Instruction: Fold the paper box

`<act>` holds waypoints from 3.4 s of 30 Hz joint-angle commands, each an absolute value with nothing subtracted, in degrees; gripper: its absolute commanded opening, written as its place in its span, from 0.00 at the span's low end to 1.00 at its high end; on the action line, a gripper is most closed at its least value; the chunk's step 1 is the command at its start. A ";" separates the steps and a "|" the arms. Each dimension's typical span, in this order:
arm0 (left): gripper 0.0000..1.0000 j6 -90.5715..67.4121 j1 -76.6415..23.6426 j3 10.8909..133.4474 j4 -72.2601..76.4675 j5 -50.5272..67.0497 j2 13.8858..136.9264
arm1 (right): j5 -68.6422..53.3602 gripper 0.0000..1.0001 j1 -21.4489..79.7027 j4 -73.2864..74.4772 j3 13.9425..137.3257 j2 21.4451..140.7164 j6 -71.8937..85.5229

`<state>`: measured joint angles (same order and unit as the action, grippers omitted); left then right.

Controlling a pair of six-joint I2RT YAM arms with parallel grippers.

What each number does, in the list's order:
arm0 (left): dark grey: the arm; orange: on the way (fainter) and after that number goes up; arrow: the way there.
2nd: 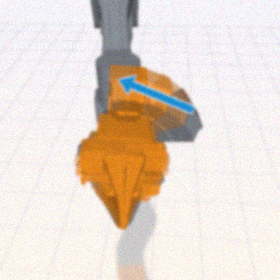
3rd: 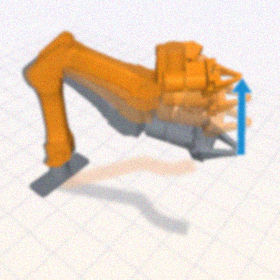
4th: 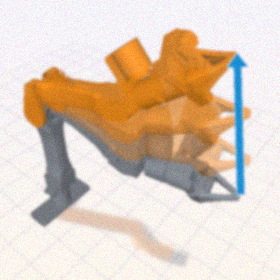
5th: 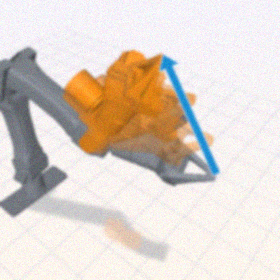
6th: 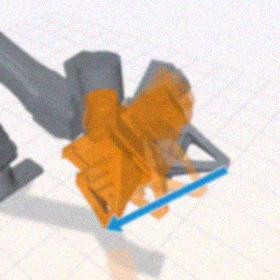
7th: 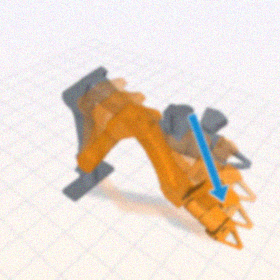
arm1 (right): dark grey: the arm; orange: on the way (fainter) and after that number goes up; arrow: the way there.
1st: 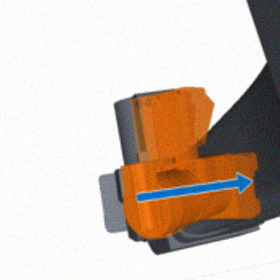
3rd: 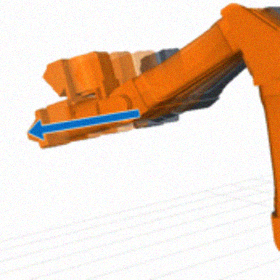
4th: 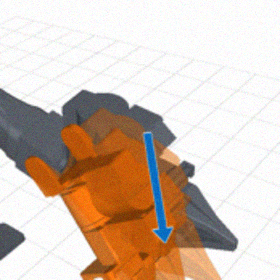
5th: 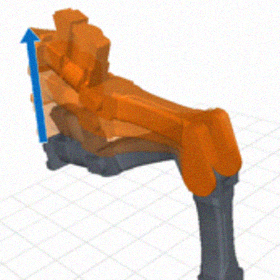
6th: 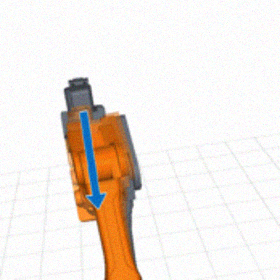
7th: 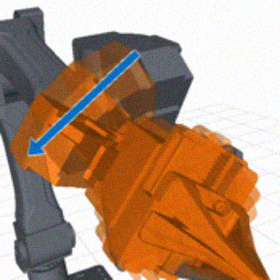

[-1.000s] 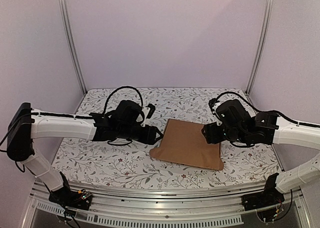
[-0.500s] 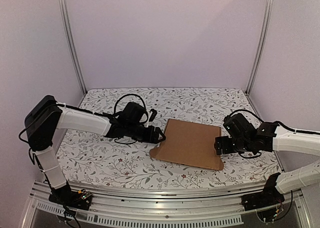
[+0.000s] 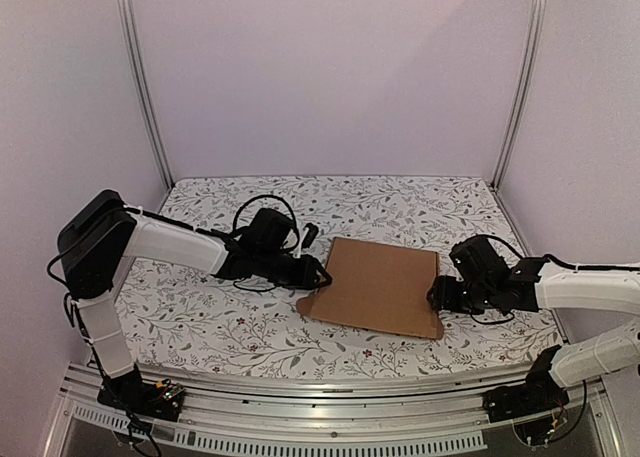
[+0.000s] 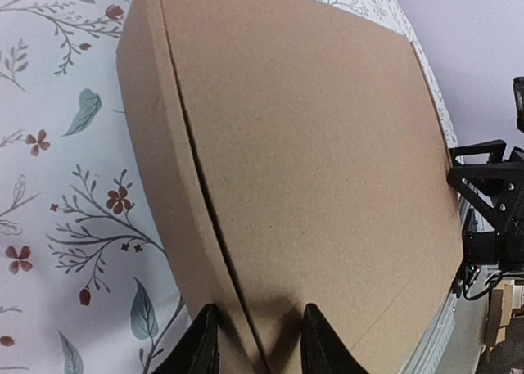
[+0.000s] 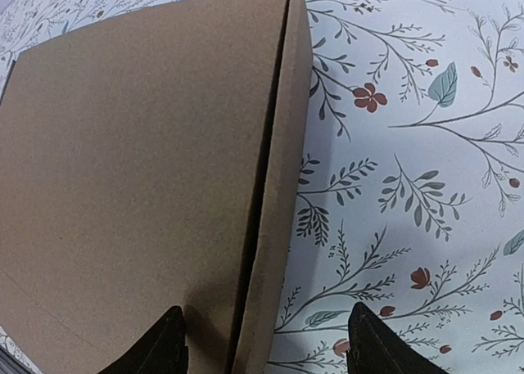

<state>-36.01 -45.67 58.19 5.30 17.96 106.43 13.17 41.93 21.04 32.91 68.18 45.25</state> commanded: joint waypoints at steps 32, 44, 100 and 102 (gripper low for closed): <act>0.23 -38.12 -45.01 37.46 0.22 10.75 85.17 | 8.80 0.44 50.12 15.84 36.36 79.07 47.04; 0.61 -34.95 -44.45 41.31 -6.83 6.16 77.70 | 9.63 0.63 44.20 19.52 44.96 77.93 39.23; 0.79 -39.59 -32.62 30.81 5.66 20.33 74.37 | -8.97 0.00 36.16 -6.23 27.69 87.16 46.55; 0.79 -40.32 -32.52 30.42 7.24 22.06 75.86 | -9.72 0.00 35.53 -6.53 27.31 87.19 46.62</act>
